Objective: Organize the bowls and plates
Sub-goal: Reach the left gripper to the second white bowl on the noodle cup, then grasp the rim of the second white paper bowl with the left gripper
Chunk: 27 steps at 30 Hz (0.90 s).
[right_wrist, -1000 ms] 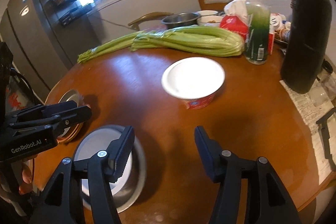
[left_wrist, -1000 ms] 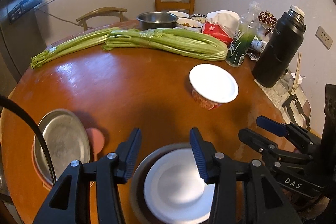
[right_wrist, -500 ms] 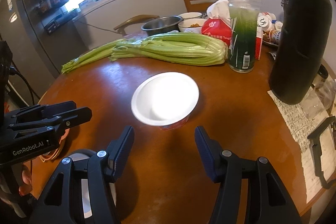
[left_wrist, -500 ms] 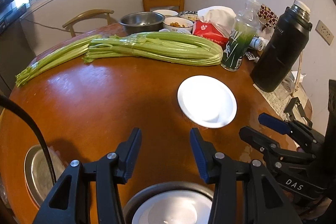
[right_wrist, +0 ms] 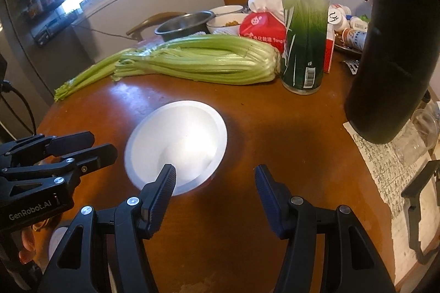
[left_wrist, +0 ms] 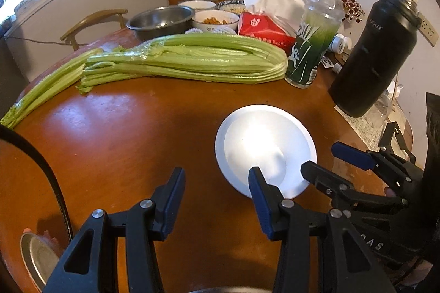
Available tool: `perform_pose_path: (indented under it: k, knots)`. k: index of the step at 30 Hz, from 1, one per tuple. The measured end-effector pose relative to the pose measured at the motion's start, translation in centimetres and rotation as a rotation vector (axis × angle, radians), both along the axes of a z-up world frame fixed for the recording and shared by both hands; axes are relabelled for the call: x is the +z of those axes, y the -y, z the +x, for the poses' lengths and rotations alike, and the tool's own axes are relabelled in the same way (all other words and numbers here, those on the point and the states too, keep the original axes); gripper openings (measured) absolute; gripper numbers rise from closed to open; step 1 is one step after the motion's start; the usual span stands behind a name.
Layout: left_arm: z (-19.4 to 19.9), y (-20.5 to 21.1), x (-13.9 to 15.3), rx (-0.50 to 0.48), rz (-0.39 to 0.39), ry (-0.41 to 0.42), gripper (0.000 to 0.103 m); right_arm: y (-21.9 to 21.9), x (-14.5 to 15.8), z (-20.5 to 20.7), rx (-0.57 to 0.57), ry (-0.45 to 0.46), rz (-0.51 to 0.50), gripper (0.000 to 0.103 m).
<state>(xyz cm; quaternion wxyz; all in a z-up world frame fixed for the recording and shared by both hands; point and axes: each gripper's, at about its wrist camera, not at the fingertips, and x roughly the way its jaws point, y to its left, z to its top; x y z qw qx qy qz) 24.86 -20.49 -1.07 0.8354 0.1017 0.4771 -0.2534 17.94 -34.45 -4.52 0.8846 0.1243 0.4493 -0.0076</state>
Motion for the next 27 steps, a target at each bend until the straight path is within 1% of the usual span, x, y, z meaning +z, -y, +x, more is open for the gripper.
perform_pose_path:
  k: [5, 10, 17, 19, 22, 24, 27]
  knots:
    - [1.1, 0.6, -1.3, -0.009, -0.012, -0.049, 0.048, -0.1, -0.9, 1.1, 0.009, -0.021, -0.005, 0.062]
    - [2.0, 0.3, -2.3, 0.007, -0.028, -0.094, 0.048, -0.3, -1.6, 2.1, 0.025, -0.031, -0.018, 0.062]
    - [2.7, -0.4, -2.8, 0.016, -0.055, -0.117, 0.048, -1.1, -1.8, 2.9, 0.060, -0.023, -0.048, 0.061]
    - [2.7, -0.5, -2.8, 0.015, -0.058, -0.121, 0.048, -1.4, -1.8, 3.0, 0.072, -0.021, -0.053, 0.059]
    - [2.9, -0.9, -2.9, 0.021, -0.077, -0.141, 0.048, -1.8, -1.9, 3.2, 0.095, -0.029, -0.038, 0.054]
    - [3.0, -1.1, -3.0, 0.022, -0.083, -0.152, 0.048, -2.3, -1.9, 3.1, 0.120, -0.031, -0.021, 0.052]
    - [2.8, -1.0, -3.2, 0.016, -0.072, -0.161, 0.047, -3.4, -1.8, 3.0, 0.160, -0.029, 0.023, 0.051]
